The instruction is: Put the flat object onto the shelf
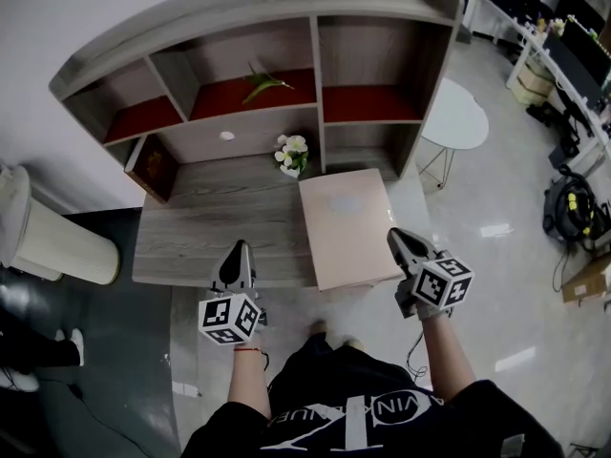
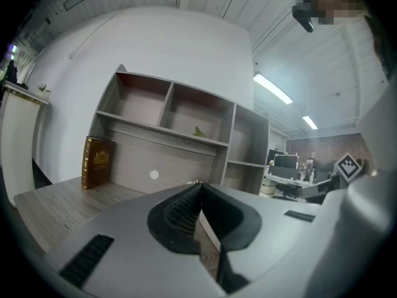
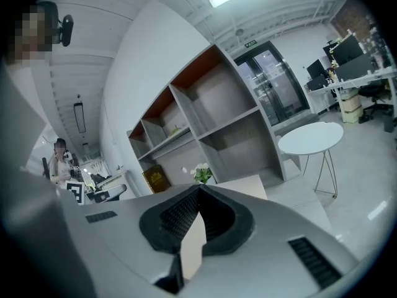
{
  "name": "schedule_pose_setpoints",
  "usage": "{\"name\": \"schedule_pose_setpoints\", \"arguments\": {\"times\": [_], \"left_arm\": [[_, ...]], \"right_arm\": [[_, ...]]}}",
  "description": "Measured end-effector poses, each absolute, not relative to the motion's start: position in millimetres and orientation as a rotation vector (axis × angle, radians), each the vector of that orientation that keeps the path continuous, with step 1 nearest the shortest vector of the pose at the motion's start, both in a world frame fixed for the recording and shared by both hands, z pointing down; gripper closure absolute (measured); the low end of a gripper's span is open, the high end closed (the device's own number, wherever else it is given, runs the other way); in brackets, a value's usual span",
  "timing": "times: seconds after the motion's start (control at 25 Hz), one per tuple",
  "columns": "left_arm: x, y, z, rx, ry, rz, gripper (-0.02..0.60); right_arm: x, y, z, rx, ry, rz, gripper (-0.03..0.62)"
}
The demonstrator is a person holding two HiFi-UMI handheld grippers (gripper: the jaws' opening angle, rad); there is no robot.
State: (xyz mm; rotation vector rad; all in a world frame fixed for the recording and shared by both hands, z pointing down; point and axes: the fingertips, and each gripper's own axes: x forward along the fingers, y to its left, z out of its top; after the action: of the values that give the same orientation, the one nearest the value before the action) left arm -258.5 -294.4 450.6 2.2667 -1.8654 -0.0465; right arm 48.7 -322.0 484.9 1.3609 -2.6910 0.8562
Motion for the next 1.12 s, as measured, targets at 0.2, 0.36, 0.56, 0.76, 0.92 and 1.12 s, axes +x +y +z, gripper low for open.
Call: {"name": "schedule_pose_setpoints", "arguments": {"times": [0.2, 0.36, 0.56, 0.76, 0.92, 1.12], "left_arm": [[-262.0, -296.3, 442.0, 2.273, -1.890, -0.056, 0.577], [-263.7, -297.3, 435.5, 2.281, -1.910, -0.059, 0.577], [-267.3, -301.1, 426.6, 2.289, -1.929, -0.064, 0.577], [-270.8, -304.0, 420.0, 2.291, -1.948, -0.074, 0.577], [-271.0, -306.6, 414.5, 2.298, -1.959, -0.080, 0.577], [-270.6, -308.8, 408.6, 2.311, -1.972, -0.084, 0.577]], "right_arm": [[48.4, -326.6, 473.6, 1.368, -2.721, 0.792, 0.585], [49.3, -329.8, 465.5, 1.383, -2.742, 0.740, 0.585], [48.5, -334.6, 454.5, 1.388, -2.764, 0.663, 0.585], [49.5, -339.2, 442.9, 1.411, -2.779, 0.563, 0.585], [55.0, -343.9, 431.7, 1.457, -2.786, 0.476, 0.585], [62.0, -349.2, 422.0, 1.494, -2.789, 0.410, 0.585]]}}
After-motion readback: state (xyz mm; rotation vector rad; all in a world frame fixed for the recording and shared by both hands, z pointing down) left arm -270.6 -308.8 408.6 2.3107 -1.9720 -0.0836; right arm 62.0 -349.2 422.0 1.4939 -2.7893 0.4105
